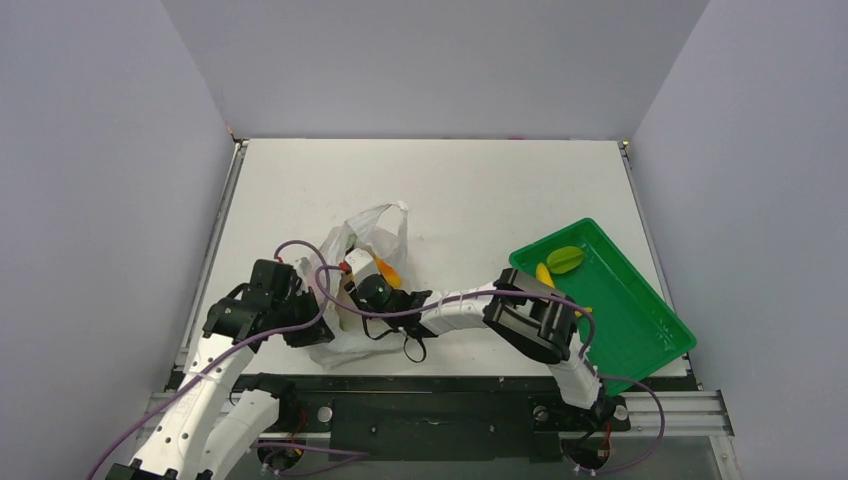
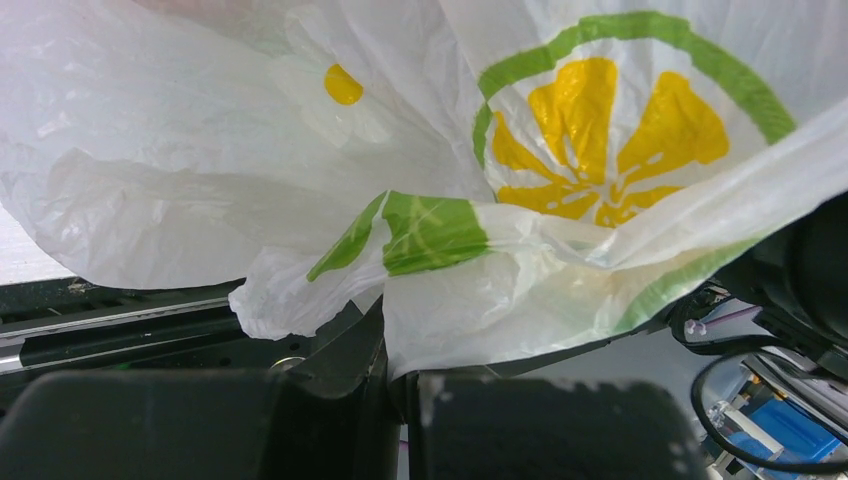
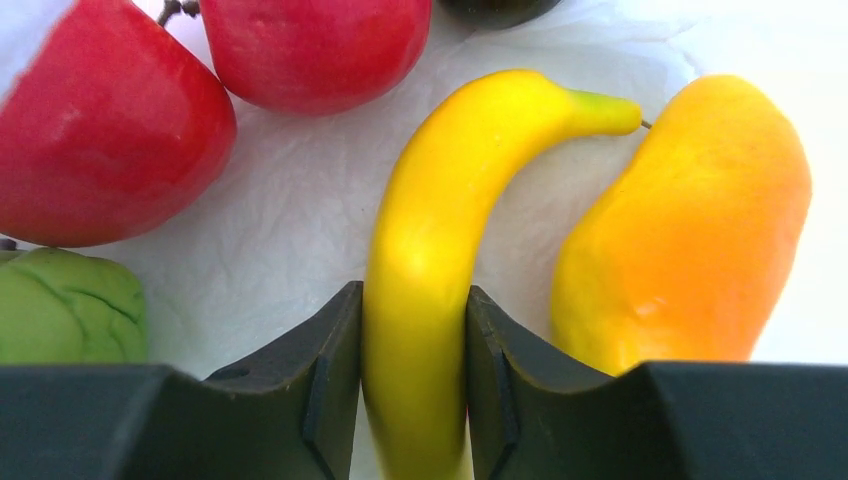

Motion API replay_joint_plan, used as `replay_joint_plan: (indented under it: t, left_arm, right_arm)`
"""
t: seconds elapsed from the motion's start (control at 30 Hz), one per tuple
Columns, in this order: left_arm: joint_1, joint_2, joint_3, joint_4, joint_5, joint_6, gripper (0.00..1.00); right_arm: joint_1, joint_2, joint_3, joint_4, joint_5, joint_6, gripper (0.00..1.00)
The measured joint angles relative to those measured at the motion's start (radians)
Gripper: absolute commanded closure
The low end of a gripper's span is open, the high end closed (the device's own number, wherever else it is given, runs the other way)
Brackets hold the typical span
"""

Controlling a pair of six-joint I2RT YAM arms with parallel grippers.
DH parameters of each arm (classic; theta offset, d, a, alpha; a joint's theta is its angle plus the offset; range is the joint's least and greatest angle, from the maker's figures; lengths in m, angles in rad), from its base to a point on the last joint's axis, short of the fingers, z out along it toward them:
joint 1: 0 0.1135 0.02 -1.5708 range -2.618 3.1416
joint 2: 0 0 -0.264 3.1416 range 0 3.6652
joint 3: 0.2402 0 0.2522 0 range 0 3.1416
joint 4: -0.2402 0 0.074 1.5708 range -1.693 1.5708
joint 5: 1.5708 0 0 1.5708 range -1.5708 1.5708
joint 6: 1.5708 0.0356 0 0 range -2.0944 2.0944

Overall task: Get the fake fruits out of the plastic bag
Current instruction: Take out the fake fruit from the plastic bag.

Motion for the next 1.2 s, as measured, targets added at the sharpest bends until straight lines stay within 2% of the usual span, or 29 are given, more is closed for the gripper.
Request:
replay_joint_plan:
  t: [0.2,0.4,0.67,0.8,0.93,1.2]
  left_arm:
    - [0.000,0.010,0.000,0.010,0.002,0.002,1.00]
    - [0.000,0.013,0.000,0.016,0.002,0.004,1.00]
    - [0.000,0.014,0.000,0.032,0.010,0.004,1.00]
    - [0.000,0.013,0.000,0.049,0.012,0.003,1.00]
    - [0.000,-0.002,0.000,0.068,0.012,0.000,1.00]
    - [0.000,-0.019,0.000,0.085,0.012,-0.001,1.00]
  right_arm:
    - [-0.006,-0.071,0.003,-0.034,-0.002,0.006,0.99]
    - [-0.019,-0.192,0.003,-0.038,-0.055,0.014,1.00]
    - [-0.041,-0.244,-0.005,-0.062,-0.271,0.039,1.00]
    - [-0.054,-0.280,-0.064,-0.098,-0.359,0.056,1.00]
    - [-0.059,-0.367,-0.148,-0.156,-0.433,0.061,1.00]
    - [-0.058,-0.591,-0.198,-0.250,-0.543,0.018,1.00]
